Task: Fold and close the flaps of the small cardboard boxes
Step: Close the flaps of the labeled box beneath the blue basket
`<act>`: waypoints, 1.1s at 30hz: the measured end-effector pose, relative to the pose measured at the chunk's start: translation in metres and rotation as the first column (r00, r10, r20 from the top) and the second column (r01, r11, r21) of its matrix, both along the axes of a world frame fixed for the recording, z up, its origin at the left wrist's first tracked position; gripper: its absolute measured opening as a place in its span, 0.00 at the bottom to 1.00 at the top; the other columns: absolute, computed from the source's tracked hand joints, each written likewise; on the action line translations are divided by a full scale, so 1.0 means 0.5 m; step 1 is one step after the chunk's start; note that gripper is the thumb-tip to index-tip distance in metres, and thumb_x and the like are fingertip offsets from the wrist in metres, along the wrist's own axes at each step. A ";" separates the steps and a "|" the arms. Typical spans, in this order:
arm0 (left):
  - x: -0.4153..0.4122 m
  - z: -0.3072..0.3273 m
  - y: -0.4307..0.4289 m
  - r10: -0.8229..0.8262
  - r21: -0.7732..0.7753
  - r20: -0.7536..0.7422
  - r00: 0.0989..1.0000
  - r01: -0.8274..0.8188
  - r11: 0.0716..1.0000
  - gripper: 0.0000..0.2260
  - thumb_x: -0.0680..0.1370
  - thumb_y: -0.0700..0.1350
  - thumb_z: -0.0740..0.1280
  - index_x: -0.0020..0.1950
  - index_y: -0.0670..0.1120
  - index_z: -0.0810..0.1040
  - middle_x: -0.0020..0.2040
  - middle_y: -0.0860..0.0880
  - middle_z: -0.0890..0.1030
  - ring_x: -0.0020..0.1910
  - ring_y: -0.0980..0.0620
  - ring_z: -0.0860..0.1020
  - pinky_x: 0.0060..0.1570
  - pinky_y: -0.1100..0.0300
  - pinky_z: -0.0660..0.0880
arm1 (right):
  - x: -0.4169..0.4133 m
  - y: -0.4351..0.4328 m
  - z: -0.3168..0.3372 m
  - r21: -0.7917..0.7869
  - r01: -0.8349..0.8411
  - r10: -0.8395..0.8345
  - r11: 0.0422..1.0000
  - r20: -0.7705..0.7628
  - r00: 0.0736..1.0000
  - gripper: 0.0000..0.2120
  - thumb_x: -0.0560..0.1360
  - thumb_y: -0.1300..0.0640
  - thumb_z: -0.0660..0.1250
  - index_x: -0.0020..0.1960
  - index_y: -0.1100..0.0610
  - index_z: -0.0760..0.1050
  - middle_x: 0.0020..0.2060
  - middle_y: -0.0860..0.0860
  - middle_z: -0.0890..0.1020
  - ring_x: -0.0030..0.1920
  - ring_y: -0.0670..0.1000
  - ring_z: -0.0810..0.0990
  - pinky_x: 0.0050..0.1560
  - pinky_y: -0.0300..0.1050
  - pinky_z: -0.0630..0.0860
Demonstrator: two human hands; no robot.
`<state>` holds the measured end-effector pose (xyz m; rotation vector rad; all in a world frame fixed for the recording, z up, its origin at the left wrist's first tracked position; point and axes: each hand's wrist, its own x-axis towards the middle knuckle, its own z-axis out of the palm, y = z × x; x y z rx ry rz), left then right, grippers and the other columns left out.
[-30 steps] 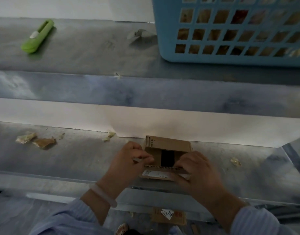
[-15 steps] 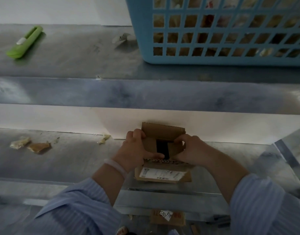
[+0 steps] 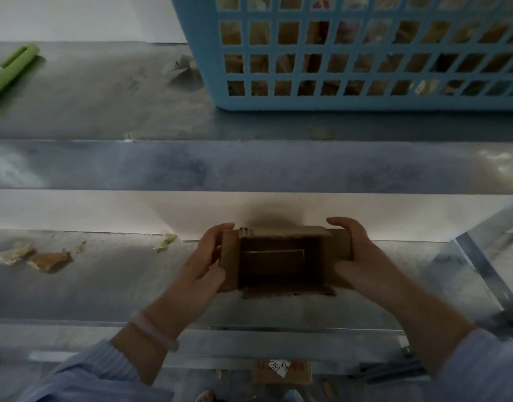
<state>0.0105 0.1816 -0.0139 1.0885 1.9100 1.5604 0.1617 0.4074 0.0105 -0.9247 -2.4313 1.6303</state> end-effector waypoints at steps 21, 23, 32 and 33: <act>0.078 -0.215 0.071 -0.419 -0.596 -0.648 0.635 -0.082 0.799 0.25 0.74 0.64 0.59 0.67 0.53 0.72 0.62 0.52 0.75 0.59 0.51 0.75 0.55 0.50 0.77 | 0.091 0.020 -0.205 0.117 0.112 -0.138 0.987 0.250 0.958 0.32 0.75 0.56 0.69 0.75 0.47 0.59 0.52 0.44 0.76 0.48 0.45 0.77 0.42 0.34 0.74; 0.069 -0.230 0.091 -0.428 -0.626 -0.630 0.648 -0.097 0.774 0.28 0.72 0.67 0.59 0.66 0.53 0.72 0.68 0.49 0.71 0.65 0.46 0.71 0.61 0.44 0.72 | 0.088 0.021 -0.209 0.274 0.041 -0.130 0.961 0.316 0.940 0.33 0.76 0.51 0.67 0.76 0.47 0.56 0.60 0.47 0.75 0.56 0.49 0.76 0.53 0.41 0.77; 0.061 -0.264 0.100 -0.469 -0.676 -0.626 0.624 -0.134 0.724 0.36 0.75 0.71 0.50 0.76 0.51 0.59 0.76 0.44 0.60 0.75 0.44 0.59 0.69 0.45 0.52 | 0.077 -0.016 -0.295 0.603 -0.417 0.093 0.680 0.493 0.865 0.36 0.78 0.35 0.41 0.78 0.55 0.53 0.77 0.54 0.53 0.77 0.57 0.53 0.74 0.53 0.53; 0.062 -0.266 0.102 -0.457 -0.673 -0.626 0.631 -0.141 0.727 0.37 0.75 0.72 0.49 0.77 0.52 0.57 0.77 0.44 0.58 0.75 0.44 0.58 0.69 0.45 0.51 | 0.077 -0.018 -0.302 0.609 -0.415 0.084 0.677 0.495 0.865 0.36 0.79 0.34 0.42 0.77 0.57 0.58 0.76 0.57 0.58 0.76 0.59 0.58 0.72 0.54 0.54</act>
